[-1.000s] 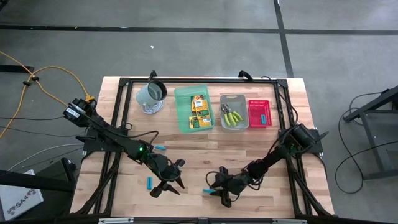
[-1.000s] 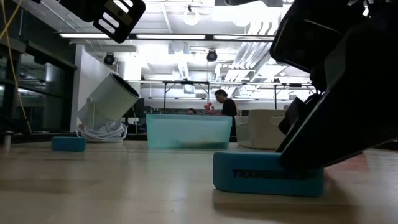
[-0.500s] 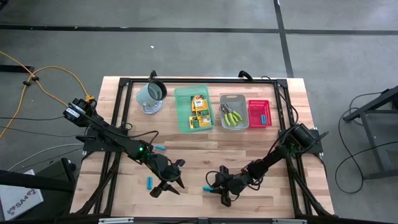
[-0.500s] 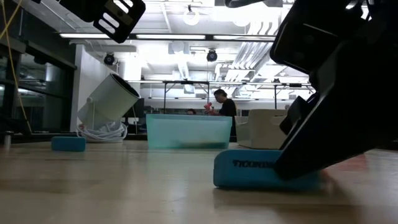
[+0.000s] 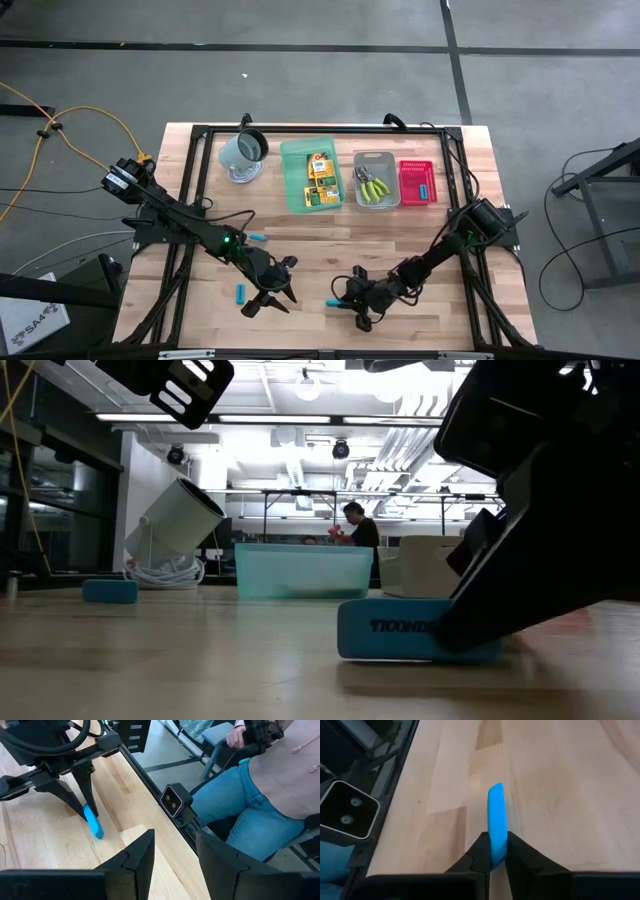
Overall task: Pick & Place School Supplies
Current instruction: Put the right blue eraser into the red bin
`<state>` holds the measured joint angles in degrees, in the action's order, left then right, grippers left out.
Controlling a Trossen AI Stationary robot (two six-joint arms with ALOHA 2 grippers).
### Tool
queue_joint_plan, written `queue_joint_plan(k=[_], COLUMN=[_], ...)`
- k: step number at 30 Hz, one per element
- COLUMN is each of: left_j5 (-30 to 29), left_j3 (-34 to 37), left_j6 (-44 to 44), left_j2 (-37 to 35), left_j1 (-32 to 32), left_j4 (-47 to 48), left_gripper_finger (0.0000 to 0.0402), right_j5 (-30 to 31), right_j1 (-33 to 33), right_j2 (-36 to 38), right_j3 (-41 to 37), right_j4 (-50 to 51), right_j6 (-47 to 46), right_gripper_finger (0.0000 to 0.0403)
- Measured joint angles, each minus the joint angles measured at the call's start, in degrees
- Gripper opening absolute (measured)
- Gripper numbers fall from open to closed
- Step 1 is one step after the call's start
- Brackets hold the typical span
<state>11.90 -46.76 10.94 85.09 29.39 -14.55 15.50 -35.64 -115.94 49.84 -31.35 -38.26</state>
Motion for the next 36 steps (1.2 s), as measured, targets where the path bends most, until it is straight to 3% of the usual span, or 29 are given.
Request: queue_joint_plan(k=[7, 21, 29, 36], left_j5=[0.00, 0.07, 0.09, 0.02], left_j3=[0.00, 0.00, 0.00, 0.00], left_j6=[0.00, 0.00, 0.00, 0.00], left_j2=[0.00, 0.00, 0.01, -0.01], left_j1=[0.00, 0.00, 0.00, 0.15], left_j4=[0.01, 0.01, -0.02, -0.02], left_gripper_finger=[0.0142, 0.0142, 0.0142, 0.0142], right_j5=[6.61, 19.03, 20.43, 21.31], right_j1=[0.01, 2.97, 7.95, 14.64], right_j2=[3.93, 27.06, 36.71, 42.69], right_j3=[-0.07, 0.02, 0.02, 0.02], right_j4=[6.61, 48.24, 61.13, 74.34], right_j6=[-1.01, -15.19, -15.91, -21.86], right_gripper_finger=[0.0027, 0.0027, 0.0027, 0.0027])
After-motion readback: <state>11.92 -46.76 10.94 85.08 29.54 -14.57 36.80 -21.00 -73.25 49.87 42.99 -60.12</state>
